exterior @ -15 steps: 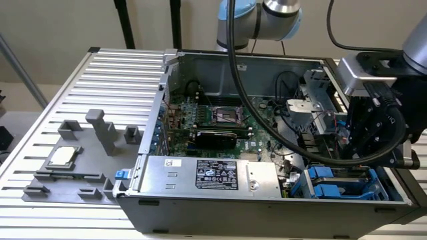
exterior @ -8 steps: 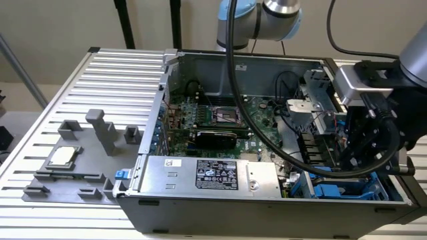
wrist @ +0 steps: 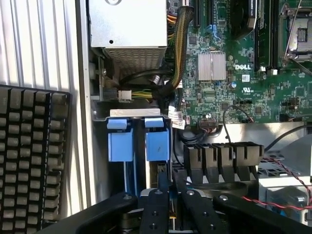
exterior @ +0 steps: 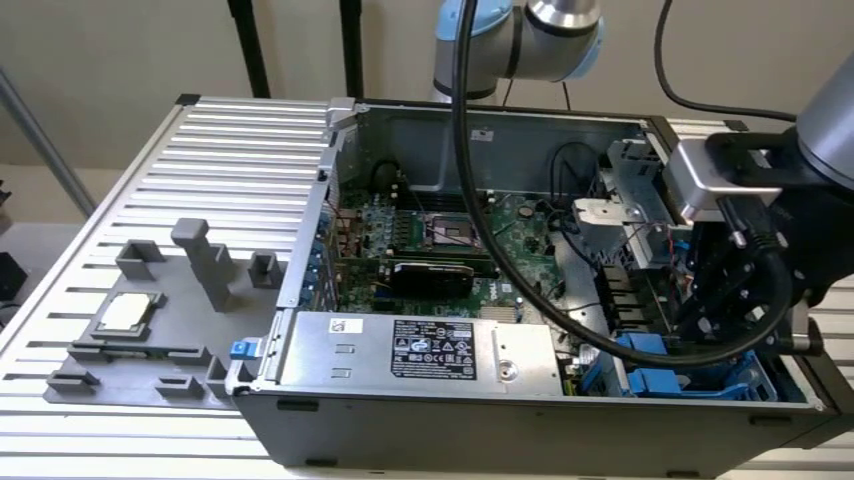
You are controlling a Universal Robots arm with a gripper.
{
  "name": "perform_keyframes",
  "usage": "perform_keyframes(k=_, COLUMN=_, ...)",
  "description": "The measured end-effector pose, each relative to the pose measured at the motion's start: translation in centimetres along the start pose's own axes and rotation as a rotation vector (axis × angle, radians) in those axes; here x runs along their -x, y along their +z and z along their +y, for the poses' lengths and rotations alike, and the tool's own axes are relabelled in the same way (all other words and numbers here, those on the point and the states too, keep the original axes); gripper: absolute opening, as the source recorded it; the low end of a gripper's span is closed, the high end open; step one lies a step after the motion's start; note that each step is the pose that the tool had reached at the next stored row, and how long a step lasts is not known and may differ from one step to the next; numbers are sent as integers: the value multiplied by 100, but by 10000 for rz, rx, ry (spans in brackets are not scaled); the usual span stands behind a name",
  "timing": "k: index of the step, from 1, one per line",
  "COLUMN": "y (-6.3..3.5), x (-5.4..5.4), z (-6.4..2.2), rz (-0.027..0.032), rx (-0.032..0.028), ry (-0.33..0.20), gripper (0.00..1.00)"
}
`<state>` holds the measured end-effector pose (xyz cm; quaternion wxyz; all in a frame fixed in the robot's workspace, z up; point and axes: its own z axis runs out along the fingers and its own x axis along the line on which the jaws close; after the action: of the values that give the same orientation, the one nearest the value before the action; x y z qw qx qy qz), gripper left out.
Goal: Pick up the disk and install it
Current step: 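Insert the first disk wire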
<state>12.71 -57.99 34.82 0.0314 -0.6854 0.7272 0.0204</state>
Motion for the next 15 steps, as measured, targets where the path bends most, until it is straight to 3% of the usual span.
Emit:
perform_keyframes(k=3, y=10, x=-7, z=-1, rz=-24, rx=-13, ry=0, gripper=0)
perform_keyframes(k=15, y=28, x=-24, z=-15, rz=-25, rx=-18, ry=-1, gripper=0)
